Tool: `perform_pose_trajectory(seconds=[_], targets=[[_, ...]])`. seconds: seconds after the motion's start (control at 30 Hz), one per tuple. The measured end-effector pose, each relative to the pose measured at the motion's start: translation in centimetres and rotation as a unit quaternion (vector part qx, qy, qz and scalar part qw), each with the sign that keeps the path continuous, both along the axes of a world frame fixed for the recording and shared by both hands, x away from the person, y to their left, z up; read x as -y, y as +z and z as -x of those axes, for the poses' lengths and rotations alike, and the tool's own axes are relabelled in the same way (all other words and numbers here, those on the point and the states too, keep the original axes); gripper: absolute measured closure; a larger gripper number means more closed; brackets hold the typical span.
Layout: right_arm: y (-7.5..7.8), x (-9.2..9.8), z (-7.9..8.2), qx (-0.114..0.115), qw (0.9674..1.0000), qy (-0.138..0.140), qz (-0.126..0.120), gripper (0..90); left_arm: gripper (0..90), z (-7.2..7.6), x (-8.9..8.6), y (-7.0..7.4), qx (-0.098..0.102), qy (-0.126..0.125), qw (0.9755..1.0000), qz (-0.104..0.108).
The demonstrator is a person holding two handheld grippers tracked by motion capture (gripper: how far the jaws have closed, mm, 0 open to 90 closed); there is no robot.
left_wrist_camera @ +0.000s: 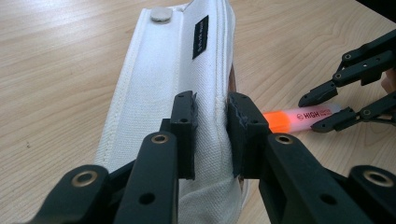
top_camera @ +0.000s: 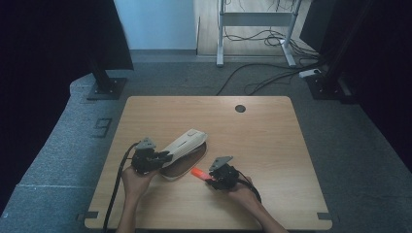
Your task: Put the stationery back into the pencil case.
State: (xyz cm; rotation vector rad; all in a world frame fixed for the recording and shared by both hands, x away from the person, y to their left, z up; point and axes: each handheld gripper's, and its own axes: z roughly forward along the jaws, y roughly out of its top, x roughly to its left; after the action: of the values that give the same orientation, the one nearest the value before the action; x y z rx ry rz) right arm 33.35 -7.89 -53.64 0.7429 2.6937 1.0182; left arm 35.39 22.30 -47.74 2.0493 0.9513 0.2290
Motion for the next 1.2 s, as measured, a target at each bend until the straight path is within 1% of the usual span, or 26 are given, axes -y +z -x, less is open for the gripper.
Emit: perform_pose_trajectory(seconds=[0.23, 0.3, 0.43, 0.5, 0.63, 0.87, 1.1, 1.2], targets=[[0.1, 0.0, 0.0, 0.001, 1.0000, -0.003, 0.005, 65.0, 73.5, 0.0, -0.1, 0.0, 0.000, 0.000, 1.0000, 0.001], [0.2, 0.0, 0.1, 0.000, 1.0000, -0.004, 0.001, 65.0, 73.5, 0.0, -0.1, 0.0, 0.000, 0.000, 1.0000, 0.001], [0.7, 0.2, 0.3, 0.003, 1.0000, -0.004, -0.003, 65.0, 73.6, 0.0, 0.0, 0.0, 0.000, 0.000, 1.0000, 0.001], [1.1, 0.3, 0.3, 0.009, 0.9999, -0.004, -0.006, 65.0, 73.6, 0.0, 0.0, 0.0, 0.000, 0.001, 1.0000, 0.001], [1.8, 0.6, 0.0, 0.014, 0.9998, -0.007, -0.012, 65.0, 73.6, 0.0, 0.0, 0.0, 0.000, 0.001, 1.0000, 0.001], [2.5, 0.6, -1.2, 0.018, 0.9996, -0.014, -0.016, 65.0, 74.1, 0.0, -0.1, 0.1, 0.002, 0.003, 1.0000, 0.003], [3.3, -0.4, -2.4, 0.024, 0.9995, -0.015, -0.015, 65.0, 74.5, 0.1, -0.2, 0.2, 0.005, 0.005, 1.0000, 0.005], [3.5, -1.1, -2.9, 0.022, 0.9996, -0.012, -0.012, 65.0, 74.6, 0.2, -0.2, 0.3, 0.007, 0.006, 0.9999, 0.007]])
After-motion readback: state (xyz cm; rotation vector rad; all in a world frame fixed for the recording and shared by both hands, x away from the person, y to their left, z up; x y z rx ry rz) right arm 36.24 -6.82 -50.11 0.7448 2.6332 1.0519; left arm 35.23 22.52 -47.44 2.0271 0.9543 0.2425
